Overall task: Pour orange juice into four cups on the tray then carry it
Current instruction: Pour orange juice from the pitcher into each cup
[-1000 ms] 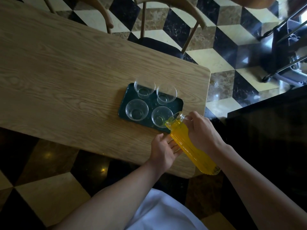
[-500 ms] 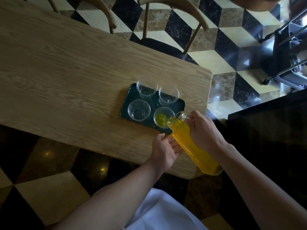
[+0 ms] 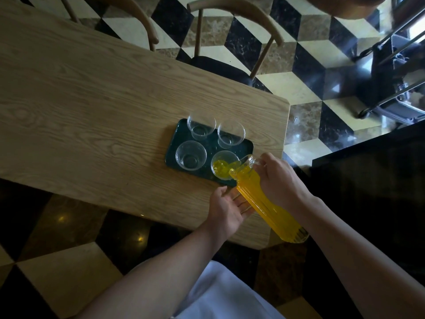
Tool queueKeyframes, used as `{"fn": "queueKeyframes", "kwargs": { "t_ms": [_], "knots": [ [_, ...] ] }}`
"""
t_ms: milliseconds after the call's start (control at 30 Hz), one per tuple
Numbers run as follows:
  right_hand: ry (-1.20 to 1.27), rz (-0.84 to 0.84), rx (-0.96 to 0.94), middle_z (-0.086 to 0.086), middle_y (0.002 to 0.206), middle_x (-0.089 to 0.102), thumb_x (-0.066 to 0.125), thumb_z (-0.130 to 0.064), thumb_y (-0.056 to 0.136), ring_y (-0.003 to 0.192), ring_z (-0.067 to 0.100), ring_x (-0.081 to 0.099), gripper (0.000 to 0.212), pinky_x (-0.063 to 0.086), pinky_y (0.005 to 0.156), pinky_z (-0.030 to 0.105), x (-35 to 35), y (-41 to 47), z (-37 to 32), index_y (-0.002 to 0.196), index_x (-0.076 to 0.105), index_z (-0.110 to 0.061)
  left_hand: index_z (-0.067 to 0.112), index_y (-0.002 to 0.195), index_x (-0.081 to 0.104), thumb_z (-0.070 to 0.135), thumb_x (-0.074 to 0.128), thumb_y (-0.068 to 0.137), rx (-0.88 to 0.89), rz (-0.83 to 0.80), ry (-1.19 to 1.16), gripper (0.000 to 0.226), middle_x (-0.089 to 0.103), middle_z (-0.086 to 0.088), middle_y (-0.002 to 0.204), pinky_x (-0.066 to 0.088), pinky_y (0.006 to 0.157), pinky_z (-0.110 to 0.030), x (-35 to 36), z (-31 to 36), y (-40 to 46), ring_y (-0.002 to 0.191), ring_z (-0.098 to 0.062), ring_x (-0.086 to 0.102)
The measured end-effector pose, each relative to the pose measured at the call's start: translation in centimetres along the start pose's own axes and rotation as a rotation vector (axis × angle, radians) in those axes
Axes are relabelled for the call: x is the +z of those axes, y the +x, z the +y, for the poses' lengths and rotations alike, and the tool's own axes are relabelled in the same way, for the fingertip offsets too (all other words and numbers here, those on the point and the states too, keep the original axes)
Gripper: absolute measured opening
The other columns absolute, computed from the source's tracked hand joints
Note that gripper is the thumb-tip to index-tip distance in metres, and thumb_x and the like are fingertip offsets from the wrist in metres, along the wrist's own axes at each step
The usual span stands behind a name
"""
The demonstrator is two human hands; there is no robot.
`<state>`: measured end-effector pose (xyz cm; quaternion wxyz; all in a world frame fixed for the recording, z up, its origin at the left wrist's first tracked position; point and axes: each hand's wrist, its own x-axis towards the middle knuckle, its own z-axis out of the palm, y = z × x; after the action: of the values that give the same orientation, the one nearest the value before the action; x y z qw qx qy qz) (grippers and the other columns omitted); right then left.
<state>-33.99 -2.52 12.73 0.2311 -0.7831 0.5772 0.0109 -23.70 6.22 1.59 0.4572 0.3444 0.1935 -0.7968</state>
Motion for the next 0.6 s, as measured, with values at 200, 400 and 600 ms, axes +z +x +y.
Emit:
{"fn": "queueKeyframes", "kwargs": {
  "t_ms": [200,400,600],
  "knots": [
    [-0.017,-0.013,0.016,0.007,0.092,0.064,0.045,-0.029,0.103,0.078,0.025,0.059,0.021,0.048,0.065,0.038,-0.9,0.0,-0.8,0.103,0.055,-0.011,0.004,0.128,0.063,0.043,0.029,0.099,-0.012,-0.022,-0.018,0.059,0.067,-0.026,0.125,0.034,0.115,-0.054,0.7,0.1,-0.5,0.127,-0.039,0.055],
    [-0.027,-0.017,0.018,0.006,0.088,0.061,0.044,-0.029,0.103,0.077,0.025,0.059,0.021,0.051,0.067,0.043,-1.6,-0.1,-1.4,0.101,0.054,-0.01,0.005,0.129,0.063,0.042,0.029,0.101,-0.018,-0.02,-0.031,0.058,0.067,-0.025,0.125,0.037,0.113,-0.053,1.2,0.3,-0.8,0.126,-0.039,0.056],
    [-0.021,-0.019,0.007,0.007,0.089,0.063,0.044,-0.028,0.103,0.075,0.024,0.058,0.019,0.052,0.068,0.045,-1.8,-0.1,-1.7,0.1,0.053,-0.011,0.006,0.129,0.063,0.043,0.028,0.102,-0.012,-0.018,-0.02,0.058,0.068,-0.024,0.125,0.035,0.114,-0.053,1.4,0.6,-1.1,0.126,-0.038,0.057]
  ]
}}
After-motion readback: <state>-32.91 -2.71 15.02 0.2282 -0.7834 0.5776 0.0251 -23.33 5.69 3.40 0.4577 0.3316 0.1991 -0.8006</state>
